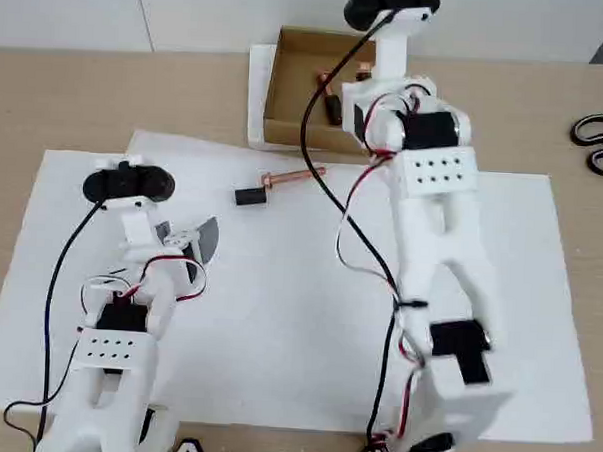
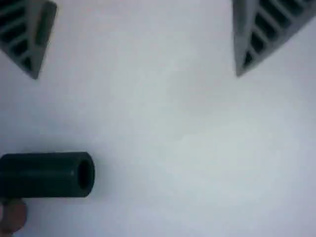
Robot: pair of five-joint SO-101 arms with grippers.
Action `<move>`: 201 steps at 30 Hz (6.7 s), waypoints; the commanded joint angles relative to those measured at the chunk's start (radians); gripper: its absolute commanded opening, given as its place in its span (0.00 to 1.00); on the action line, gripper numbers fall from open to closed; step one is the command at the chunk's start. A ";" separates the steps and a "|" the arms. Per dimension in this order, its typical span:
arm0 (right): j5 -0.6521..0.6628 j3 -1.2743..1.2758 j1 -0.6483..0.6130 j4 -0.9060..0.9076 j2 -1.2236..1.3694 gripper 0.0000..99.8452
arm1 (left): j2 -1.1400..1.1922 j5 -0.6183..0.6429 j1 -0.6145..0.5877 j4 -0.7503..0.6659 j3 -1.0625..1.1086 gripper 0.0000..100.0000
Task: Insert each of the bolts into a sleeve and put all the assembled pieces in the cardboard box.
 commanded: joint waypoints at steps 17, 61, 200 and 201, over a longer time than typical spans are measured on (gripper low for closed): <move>-0.043 -0.830 -0.024 -0.142 0.677 0.00 | -0.018 0.005 0.009 -0.072 0.002 0.24; -0.043 -1.002 -0.105 -0.400 0.995 0.17 | -0.018 0.005 0.009 -0.075 0.002 0.24; 0.578 1.053 0.079 0.136 -0.874 0.17 | -0.661 -0.063 0.026 0.115 0.226 0.24; 0.578 1.051 0.085 0.137 -0.874 0.17 | -0.661 -0.063 0.026 0.115 0.231 0.24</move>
